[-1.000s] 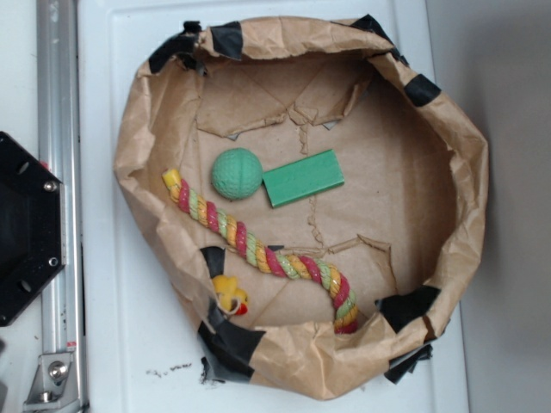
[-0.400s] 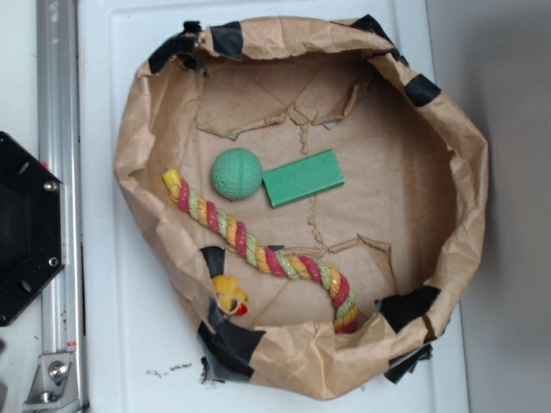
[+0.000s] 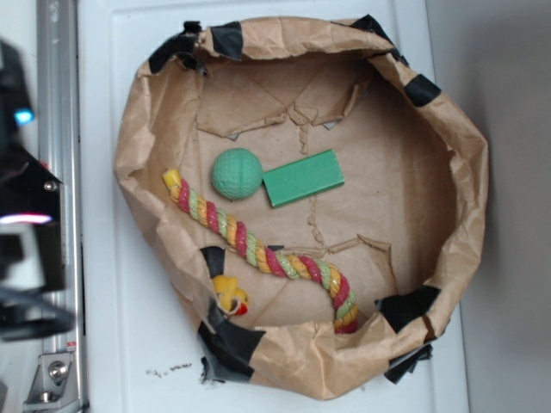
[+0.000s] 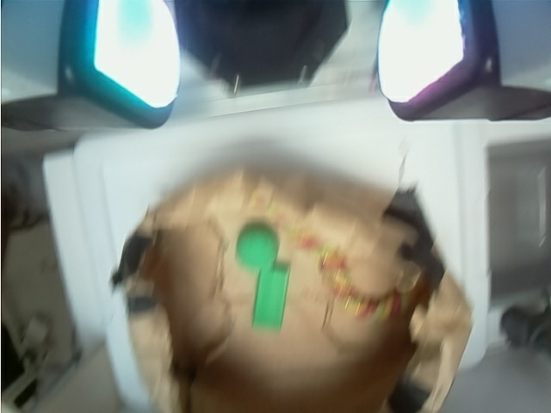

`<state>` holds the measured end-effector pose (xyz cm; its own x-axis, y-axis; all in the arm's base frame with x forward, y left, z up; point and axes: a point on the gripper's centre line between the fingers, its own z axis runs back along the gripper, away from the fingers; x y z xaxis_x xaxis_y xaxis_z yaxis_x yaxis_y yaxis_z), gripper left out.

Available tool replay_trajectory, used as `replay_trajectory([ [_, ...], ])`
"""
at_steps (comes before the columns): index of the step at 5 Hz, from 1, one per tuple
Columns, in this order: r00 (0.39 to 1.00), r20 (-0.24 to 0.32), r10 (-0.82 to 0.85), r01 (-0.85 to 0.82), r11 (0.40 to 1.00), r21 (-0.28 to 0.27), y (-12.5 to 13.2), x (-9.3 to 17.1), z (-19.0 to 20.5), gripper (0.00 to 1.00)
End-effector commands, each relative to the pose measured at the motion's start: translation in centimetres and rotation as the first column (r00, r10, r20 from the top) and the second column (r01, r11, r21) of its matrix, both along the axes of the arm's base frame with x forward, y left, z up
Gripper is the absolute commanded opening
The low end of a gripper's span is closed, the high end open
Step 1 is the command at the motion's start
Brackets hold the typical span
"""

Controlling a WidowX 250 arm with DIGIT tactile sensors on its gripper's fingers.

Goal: Grab the green block.

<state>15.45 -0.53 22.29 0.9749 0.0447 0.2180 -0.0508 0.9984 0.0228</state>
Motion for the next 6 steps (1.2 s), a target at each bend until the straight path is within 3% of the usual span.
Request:
replay_trajectory([
  [1,0.999,0.039,0.023,-0.023,1.000,-0.008,1.2,6.3,-3.7,1.00],
  [4,0.994,-0.078,0.075,-0.079,0.996,-0.051,2.3,11.3,-11.9,1.00],
  [5,0.994,-0.092,0.061,-0.073,0.988,-0.139,2.8,11.9,-15.0,1.00],
  [6,0.992,-0.087,0.091,-0.104,0.983,-0.154,3.5,14.1,-18.1,1.00],
])
